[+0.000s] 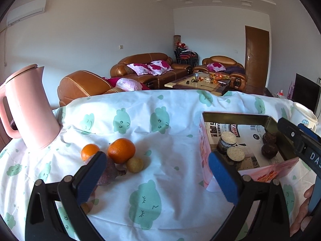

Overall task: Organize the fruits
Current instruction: 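Move both open tools back from the tin toward the remaining fruits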

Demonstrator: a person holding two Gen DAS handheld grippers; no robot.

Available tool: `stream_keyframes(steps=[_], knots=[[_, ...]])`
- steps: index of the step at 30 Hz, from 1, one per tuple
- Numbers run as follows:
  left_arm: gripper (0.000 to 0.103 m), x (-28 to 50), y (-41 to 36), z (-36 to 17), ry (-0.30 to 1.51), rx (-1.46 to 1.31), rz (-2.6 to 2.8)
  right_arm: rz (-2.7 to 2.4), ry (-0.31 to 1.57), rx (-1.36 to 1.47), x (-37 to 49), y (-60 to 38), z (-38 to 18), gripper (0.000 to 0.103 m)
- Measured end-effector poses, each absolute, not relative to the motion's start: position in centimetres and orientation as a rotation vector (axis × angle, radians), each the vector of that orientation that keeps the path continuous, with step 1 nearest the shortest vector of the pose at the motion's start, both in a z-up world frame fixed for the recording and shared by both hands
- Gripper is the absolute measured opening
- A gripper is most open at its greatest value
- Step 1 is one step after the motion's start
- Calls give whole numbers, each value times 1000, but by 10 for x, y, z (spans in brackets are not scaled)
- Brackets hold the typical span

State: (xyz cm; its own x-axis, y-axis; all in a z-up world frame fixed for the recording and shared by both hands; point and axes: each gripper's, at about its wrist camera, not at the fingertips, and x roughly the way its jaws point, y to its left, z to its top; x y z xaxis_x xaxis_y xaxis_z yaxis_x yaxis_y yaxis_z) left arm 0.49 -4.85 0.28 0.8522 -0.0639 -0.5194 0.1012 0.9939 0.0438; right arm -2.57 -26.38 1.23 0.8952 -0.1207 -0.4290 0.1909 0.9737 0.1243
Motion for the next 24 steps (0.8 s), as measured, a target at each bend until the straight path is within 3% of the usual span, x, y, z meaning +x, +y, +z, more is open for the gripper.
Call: stream_keyframes(steps=[24], knots=[[103, 1, 41, -1, 578, 17, -4, -29, 541, 156, -33, -164, 3, 78]])
